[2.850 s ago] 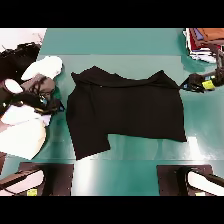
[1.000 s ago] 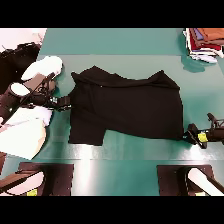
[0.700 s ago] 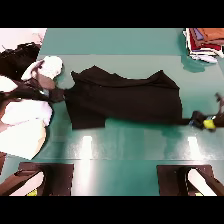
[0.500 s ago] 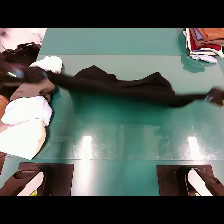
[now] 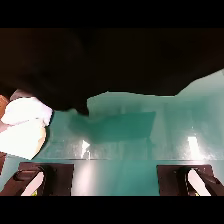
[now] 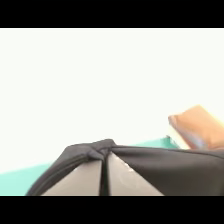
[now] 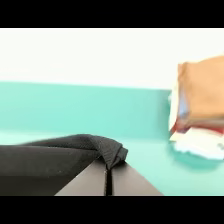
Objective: Fold the shirts.
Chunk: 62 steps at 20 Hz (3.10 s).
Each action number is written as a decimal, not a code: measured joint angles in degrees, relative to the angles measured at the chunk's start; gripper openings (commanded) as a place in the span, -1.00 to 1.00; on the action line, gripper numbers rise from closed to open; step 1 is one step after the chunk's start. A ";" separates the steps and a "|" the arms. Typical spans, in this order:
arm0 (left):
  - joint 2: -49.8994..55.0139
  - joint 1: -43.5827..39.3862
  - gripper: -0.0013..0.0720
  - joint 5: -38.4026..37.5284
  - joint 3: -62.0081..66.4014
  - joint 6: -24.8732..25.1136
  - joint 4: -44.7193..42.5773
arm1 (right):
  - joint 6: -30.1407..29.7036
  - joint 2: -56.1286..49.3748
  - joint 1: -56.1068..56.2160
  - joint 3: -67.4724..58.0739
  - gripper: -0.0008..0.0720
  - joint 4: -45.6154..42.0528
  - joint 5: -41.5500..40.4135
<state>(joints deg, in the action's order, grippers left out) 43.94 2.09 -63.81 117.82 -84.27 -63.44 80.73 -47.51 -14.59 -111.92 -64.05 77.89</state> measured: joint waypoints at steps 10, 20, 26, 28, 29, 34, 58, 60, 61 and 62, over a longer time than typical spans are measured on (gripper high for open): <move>7.41 0.00 -0.90 -7.58 -12.68 -1.22 -0.09 | 0.66 -9.79 3.91 3.65 -0.94 -0.20 5.33; 35.15 0.00 -0.90 -2.10 -32.79 3.82 1.22 | 1.77 -39.15 12.81 15.06 -0.94 -5.73 4.46; 48.57 -0.02 -0.90 11.93 -29.62 6.23 3.54 | 1.84 -52.46 13.29 8.28 -0.94 -5.88 -2.34; 49.81 0.15 -0.90 11.72 -27.96 6.40 3.45 | 1.84 -54.03 13.29 5.99 -0.94 -5.97 -3.06; 50.10 0.24 -0.90 9.60 -27.32 6.38 2.43 | 1.84 -54.27 13.31 5.53 -0.94 -6.25 -2.93; 48.81 0.26 -0.90 0.42 -31.32 3.87 -4.52 | 1.81 -51.47 13.66 12.41 -0.94 -9.53 -1.86; 1.79 0.28 0.68 -10.10 -90.79 -6.93 -3.08 | 2.19 -24.83 11.78 31.23 0.07 -4.98 2.97; 0.68 0.28 0.67 -8.04 -93.85 -7.17 -0.98 | 2.16 -23.93 11.78 31.23 0.07 -4.94 3.19; 0.39 0.28 0.67 -6.91 -94.97 -7.17 0.22 | 2.16 -23.54 11.78 31.23 0.07 -4.96 3.28; 0.13 0.28 0.67 -5.60 -96.00 -7.17 1.73 | 2.16 -23.21 11.78 31.23 0.07 -4.94 3.34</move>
<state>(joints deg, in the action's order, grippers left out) 44.07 2.37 -69.41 21.82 -91.44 -61.71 82.89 -70.72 -2.81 -80.68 -68.99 81.23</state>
